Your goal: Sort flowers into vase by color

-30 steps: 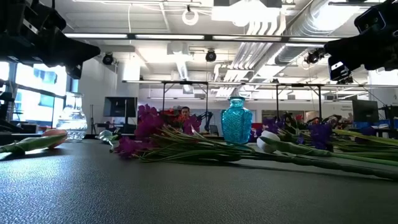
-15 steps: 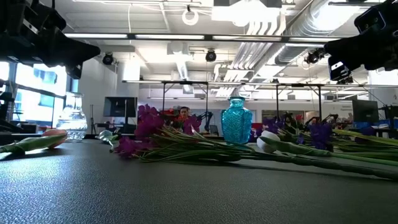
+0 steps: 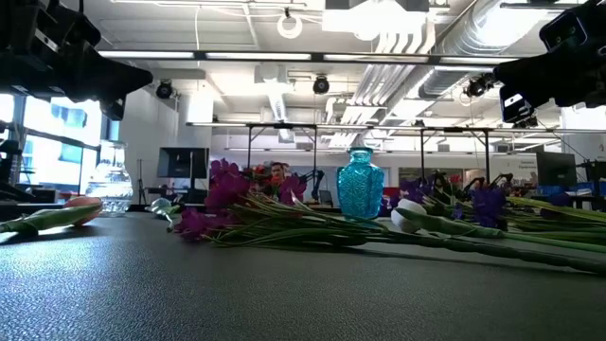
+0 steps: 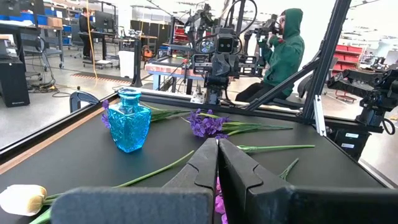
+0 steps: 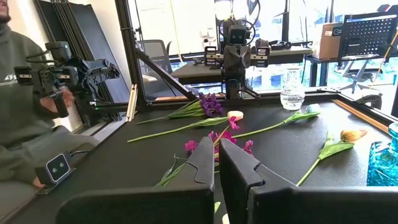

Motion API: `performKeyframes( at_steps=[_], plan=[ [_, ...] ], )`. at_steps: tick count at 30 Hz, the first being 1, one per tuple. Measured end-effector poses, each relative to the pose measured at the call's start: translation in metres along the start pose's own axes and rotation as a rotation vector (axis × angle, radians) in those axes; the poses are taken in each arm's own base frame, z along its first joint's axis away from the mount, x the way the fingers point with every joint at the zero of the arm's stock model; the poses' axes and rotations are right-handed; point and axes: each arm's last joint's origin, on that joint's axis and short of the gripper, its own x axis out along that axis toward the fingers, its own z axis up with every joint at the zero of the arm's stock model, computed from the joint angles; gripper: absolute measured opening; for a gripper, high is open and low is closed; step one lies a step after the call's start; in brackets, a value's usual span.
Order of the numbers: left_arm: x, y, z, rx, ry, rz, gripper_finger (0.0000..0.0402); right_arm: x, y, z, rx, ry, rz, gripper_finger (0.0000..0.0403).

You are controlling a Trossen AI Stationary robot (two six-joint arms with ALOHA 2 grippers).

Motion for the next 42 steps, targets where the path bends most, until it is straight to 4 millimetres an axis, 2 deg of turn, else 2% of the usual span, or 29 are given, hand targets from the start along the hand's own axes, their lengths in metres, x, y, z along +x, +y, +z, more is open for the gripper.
performKeyframes(
  at_steps=[12,20,23,28,35,42],
  plan=[
    [0.000,0.000,0.000,0.000,-0.002,0.005,0.0000,0.000,0.000,0.000,0.000,0.000,0.000,0.0000],
    [0.000,0.003,0.002,-0.023,-0.030,0.099,0.0000,0.000,0.000,0.000,0.000,0.000,0.000,0.0000],
    [0.000,0.003,0.007,-0.086,-0.089,0.128,0.0000,0.000,0.000,0.000,0.000,0.000,0.001,0.0000],
    [0.004,0.001,0.020,-0.041,-0.169,0.181,0.0000,0.000,0.000,0.000,0.000,0.000,0.000,0.0000],
    [0.021,-0.005,0.036,0.062,-0.036,0.368,0.0000,0.000,0.000,0.000,0.000,0.000,0.001,0.0000],
    [0.055,-0.021,0.054,0.152,0.118,0.481,0.0000,0.000,0.000,0.000,0.000,0.001,0.000,0.0000]
  ],
)
